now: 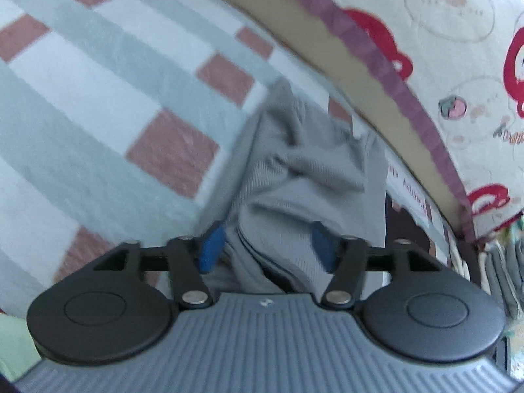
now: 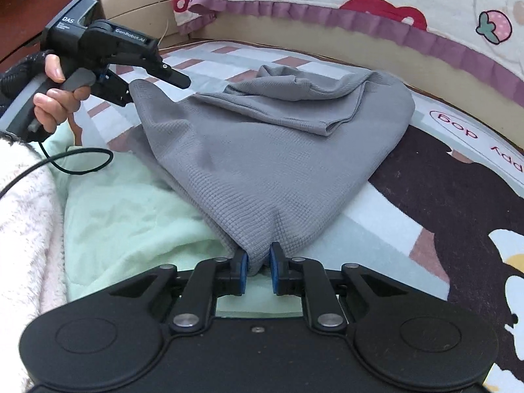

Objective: Fold clothes

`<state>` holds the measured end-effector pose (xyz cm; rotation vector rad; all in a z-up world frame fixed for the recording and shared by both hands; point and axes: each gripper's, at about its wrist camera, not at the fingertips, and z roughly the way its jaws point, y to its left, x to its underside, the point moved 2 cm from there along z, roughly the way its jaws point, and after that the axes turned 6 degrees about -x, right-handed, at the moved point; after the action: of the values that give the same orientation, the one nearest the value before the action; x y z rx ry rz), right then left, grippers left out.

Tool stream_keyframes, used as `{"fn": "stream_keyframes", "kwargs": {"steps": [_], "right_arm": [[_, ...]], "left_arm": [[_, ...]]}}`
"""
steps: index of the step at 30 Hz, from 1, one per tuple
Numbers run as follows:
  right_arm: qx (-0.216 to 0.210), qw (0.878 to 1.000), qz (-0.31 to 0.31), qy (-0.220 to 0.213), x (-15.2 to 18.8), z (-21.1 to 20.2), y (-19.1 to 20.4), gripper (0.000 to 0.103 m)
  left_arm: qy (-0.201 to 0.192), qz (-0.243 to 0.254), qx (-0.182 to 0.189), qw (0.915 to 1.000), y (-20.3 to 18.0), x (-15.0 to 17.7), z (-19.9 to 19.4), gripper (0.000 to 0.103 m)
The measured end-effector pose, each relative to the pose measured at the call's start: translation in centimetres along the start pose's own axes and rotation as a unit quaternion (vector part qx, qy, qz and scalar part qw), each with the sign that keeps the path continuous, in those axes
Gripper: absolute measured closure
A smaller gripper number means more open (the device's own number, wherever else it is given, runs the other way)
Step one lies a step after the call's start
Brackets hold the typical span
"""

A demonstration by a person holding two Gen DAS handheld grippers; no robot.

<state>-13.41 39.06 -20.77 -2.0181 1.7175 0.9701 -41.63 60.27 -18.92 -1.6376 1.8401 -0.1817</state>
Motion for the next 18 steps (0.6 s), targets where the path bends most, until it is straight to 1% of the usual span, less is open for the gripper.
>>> {"fn": "stream_keyframes", "kwargs": {"steps": [2, 3, 4, 5, 6, 7, 9, 10, 11, 13, 15, 16, 17, 18], "right_arm": [[-0.001, 1.000, 0.003, 0.000, 0.0, 0.0, 0.0, 0.085], [-0.001, 1.000, 0.002, -0.001, 0.0, 0.0, 0.1, 0.085], [-0.001, 1.000, 0.000, -0.002, 0.0, -0.1, 0.1, 0.085], [-0.002, 1.000, -0.001, -0.003, -0.1, -0.1, 0.1, 0.086], [-0.008, 1.000, -0.001, -0.009, -0.1, -0.3, 0.1, 0.089], [-0.028, 0.999, 0.005, -0.025, -0.1, -0.9, 0.0, 0.090], [-0.059, 0.997, 0.018, -0.044, -0.4, -1.7, -0.2, 0.092], [-0.060, 0.997, 0.014, -0.043, -0.5, -1.7, -0.2, 0.093], [-0.055, 0.998, 0.003, -0.037, -0.6, -1.6, -0.1, 0.093], [-0.048, 0.998, -0.021, -0.016, -0.3, -1.0, 0.2, 0.093], [-0.045, 0.999, -0.019, -0.004, 0.2, -0.6, 0.2, 0.093], [-0.046, 0.999, -0.015, -0.002, 0.3, -0.4, 0.2, 0.093], [-0.049, 0.999, -0.011, -0.001, 0.4, -0.4, 0.0, 0.093], [-0.052, 0.999, -0.010, 0.001, 0.5, -0.3, 0.0, 0.093]], "left_arm": [[0.026, -0.010, 0.000, 0.9996, 0.3, 0.2, 0.8, 0.037], [0.027, -0.009, 0.007, 0.9996, 0.3, 0.3, 0.9, 0.040], [0.028, -0.008, 0.014, 0.9995, 0.3, 0.4, 0.9, 0.051], [0.013, 0.000, 0.009, 0.9999, 0.1, 0.4, 0.5, 0.096], [-0.008, 0.026, -0.012, 0.9996, -0.4, 0.4, -0.1, 0.096], [-0.035, 0.055, -0.039, 0.9971, -1.1, 0.4, -0.8, 0.096], [-0.070, 0.093, -0.063, 0.9912, -2.3, 0.7, -1.8, 0.096], [-0.075, 0.107, -0.070, 0.9889, -2.7, 0.8, -1.9, 0.096], [-0.073, 0.116, -0.082, 0.9871, -3.0, 0.9, -1.7, 0.096], [-0.039, 0.119, -0.101, 0.9870, -2.8, 0.8, -0.6, 0.095], [-0.009, 0.117, -0.117, 0.9862, -2.5, 0.8, 0.5, 0.093], [0.005, 0.113, -0.125, 0.9857, -2.3, 0.8, 1.0, 0.088], [0.005, 0.108, -0.132, 0.9854, -2.0, 0.8, 1.0, 0.084], [-0.001, 0.103, -0.139, 0.9849, -1.9, 0.8, 0.8, 0.083]]}}
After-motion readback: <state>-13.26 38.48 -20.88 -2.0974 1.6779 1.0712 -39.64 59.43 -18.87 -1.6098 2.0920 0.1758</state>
